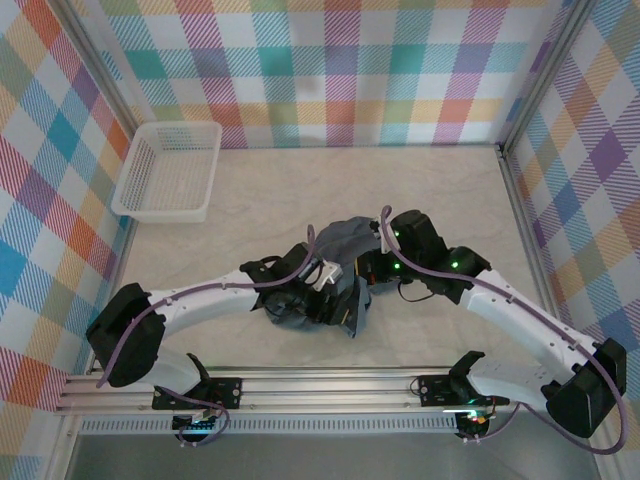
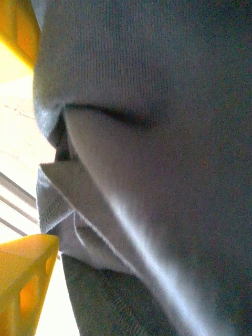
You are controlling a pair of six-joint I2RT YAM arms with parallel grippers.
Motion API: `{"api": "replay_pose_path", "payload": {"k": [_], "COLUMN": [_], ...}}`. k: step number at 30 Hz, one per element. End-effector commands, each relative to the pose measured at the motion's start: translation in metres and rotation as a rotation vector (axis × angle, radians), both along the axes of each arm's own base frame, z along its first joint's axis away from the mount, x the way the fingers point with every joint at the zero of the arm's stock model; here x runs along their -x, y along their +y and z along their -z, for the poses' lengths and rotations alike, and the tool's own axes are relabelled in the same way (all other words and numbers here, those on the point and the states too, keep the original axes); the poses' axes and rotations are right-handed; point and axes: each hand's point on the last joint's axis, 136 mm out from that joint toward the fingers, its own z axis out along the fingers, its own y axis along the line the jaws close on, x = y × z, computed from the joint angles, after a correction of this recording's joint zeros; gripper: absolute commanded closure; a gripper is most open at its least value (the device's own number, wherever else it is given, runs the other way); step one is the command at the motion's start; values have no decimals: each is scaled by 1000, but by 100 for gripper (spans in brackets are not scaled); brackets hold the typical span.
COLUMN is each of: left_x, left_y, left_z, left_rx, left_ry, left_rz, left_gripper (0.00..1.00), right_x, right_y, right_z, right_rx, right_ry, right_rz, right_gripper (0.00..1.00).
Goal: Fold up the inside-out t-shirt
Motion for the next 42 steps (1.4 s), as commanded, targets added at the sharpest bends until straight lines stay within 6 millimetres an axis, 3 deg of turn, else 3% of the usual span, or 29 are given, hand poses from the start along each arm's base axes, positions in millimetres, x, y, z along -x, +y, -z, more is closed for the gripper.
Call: {"api": "replay_pose_path", "payload": {"k": [1,4,10,12,15,18,23,25,29,31,34,36,38,42], "left_x": [-13,-27,-45,-45,-42,-42,-60,-66,-59,-56,-54,-54,-54,-56], "left_y": [-8,-6,21,28,32,37,64,71,52,42,34,32,32,32], "left_z": [-2,2,-23,-32,-43,-58,-91,-105,-123,-125,-125,-126,-127,-130], "left_rx": [-62,-100,-119,-108,-88,-54,-27,-17,43,71,86,90,92,90], "left_ry": [-121,-169,-301,-332,-335,-345,-360,-349,-340,-327,-311,-306,-303,-310], "left_rz": [6,-57,-204,-220,-228,-264,-394,-420,-282,-235,-200,-194,-200,-208], "left_gripper": [42,67,86,98,100,100,100,100,100,100,100,100,100,100], "right_x": [-4,-4,-8,-10,-10,-12,-9,-6,3,8,0,-7,-4,9], "right_y": [1,0,-14,-19,-21,-36,-59,-61,-23,-6,-4,0,15,45], "right_z": [-11,-12,-2,4,10,22,50,52,22,6,3,5,-3,-15], "right_rx": [-12,-12,46,67,84,146,205,207,25,-65,-20,16,-36,-184], "right_ry": [-14,-13,-2,15,35,64,119,112,16,-40,-143,-228,-295,-308], "right_rz": [14,21,94,121,133,197,258,250,31,-79,-137,-192,-294,-420], "right_gripper": [100,100,100,100,100,100,100,99,79,60,35,25,21,23]}}
